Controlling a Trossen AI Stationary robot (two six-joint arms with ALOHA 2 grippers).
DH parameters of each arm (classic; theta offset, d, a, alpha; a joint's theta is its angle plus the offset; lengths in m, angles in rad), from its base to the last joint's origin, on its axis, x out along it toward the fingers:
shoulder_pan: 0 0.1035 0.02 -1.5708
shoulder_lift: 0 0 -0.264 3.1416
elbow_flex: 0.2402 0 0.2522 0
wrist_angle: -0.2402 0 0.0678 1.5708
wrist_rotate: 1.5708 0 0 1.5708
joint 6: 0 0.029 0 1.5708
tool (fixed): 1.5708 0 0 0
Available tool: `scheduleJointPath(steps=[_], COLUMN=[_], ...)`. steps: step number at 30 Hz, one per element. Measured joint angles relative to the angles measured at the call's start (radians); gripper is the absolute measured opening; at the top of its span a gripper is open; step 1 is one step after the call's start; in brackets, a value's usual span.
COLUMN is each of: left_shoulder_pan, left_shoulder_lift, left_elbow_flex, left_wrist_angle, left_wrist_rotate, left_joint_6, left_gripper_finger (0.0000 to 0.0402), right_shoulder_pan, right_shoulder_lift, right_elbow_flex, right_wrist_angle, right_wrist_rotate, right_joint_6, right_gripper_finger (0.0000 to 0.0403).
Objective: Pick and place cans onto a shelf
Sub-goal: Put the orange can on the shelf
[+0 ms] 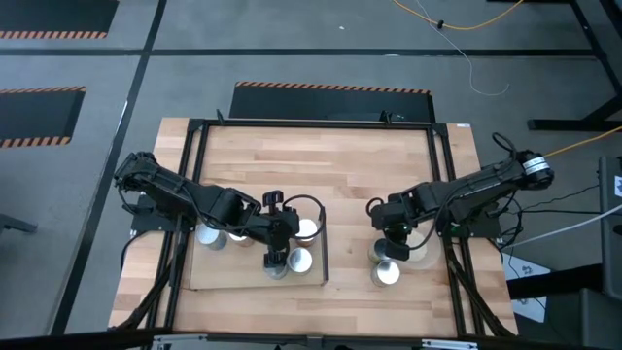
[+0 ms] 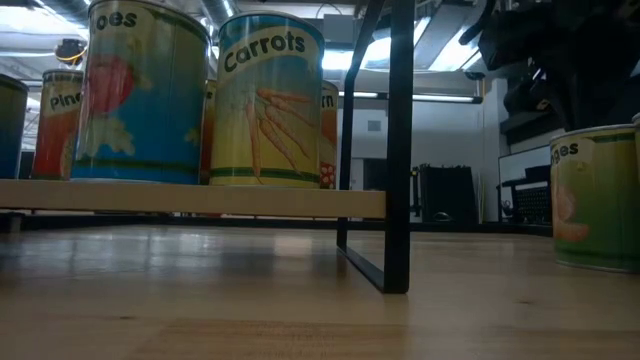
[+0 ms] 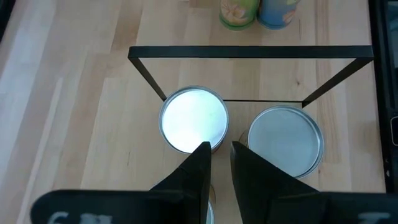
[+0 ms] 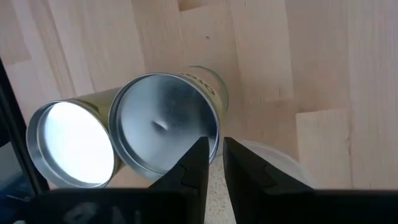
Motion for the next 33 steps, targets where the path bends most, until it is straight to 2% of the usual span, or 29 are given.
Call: scheduleJointPath(steps=[24, 33], left_shoulder_pan=[0.0, -0.004], left_shoulder_lift=[0.0, -0.014], left_elbow_flex=[0.0, -0.001], left_wrist_angle=[0.002, -0.001], left_wrist_rotate=[0.0, 0.001], left_joint_6=[0.001, 0.025], left_gripper_finger=[0.0055, 0.0055], right_shoulder_pan=[0.0, -0.001], right_shoulder_lift=[0.063, 0.063], right_elbow_flex=[0.004, 0.002], right_wrist_angle=[0.017, 0.024], right_wrist_rotate=[-0.005, -0.004], right_joint_6=[-0.03, -0.028], right_gripper_finger=[0.0053, 0.0006])
